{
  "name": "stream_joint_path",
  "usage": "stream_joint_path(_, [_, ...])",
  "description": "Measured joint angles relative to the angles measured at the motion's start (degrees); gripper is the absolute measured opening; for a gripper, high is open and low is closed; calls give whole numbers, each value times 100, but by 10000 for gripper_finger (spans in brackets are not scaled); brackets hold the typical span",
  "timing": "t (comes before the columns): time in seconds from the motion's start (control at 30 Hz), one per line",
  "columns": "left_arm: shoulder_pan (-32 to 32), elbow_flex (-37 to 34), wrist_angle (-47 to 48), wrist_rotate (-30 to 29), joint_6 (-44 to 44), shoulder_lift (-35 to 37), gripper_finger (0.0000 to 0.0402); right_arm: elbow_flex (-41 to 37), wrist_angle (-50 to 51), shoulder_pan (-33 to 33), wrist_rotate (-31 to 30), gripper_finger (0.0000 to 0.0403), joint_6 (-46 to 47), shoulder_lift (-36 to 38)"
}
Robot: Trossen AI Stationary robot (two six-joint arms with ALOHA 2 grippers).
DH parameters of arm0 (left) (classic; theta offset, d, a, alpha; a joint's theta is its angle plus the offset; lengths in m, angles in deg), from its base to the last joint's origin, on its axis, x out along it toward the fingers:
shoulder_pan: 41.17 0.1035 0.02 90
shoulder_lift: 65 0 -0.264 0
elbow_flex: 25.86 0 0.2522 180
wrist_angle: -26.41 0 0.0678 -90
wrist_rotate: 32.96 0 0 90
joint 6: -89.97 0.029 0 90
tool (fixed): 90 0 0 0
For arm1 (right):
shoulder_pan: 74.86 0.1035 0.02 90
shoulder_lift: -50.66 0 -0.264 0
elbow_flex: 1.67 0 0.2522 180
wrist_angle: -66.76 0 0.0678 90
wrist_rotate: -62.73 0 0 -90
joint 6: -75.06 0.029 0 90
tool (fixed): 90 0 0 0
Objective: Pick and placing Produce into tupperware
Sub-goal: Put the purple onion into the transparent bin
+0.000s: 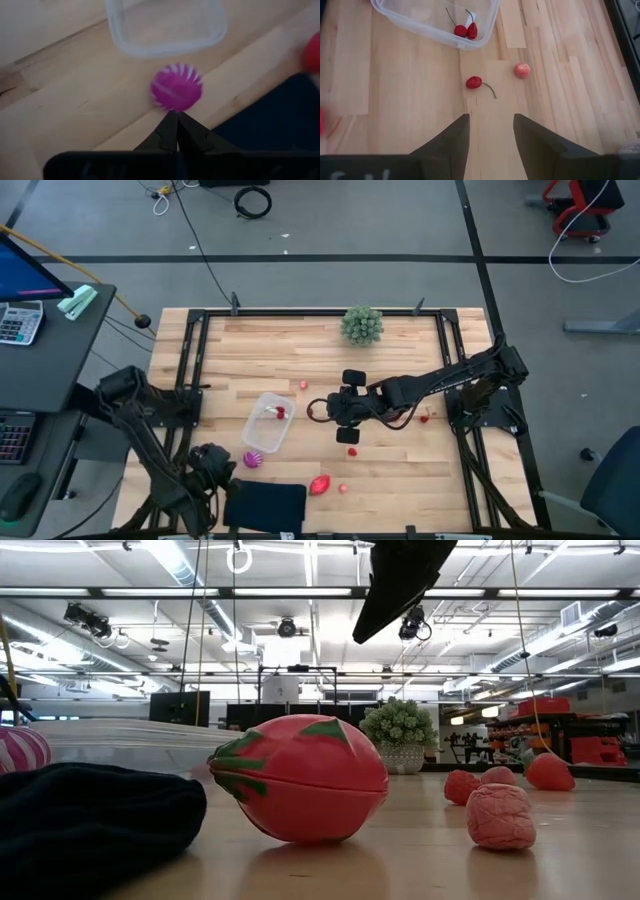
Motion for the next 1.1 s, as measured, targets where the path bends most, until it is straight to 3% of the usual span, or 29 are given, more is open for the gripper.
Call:
stream_joint_path(0.43, [226, 2, -228, -8, 1268, -115, 22, 0, -125, 0, 0, 157, 26, 0])
stream_joint_path(0.67, [446, 2, -555, -18, 1458, -115, 24, 0, -135, 0, 0, 157, 46, 0])
stream_joint_path(0.83, [473, 2, -573, -16, 1461, -115, 79, 0, -133, -2, 0, 158, 46, 0])
stream_joint_path(1.1, [525, 2, -763, -5, 1153, -281, 217, 0, -133, 0, 0, 158, 42, 0])
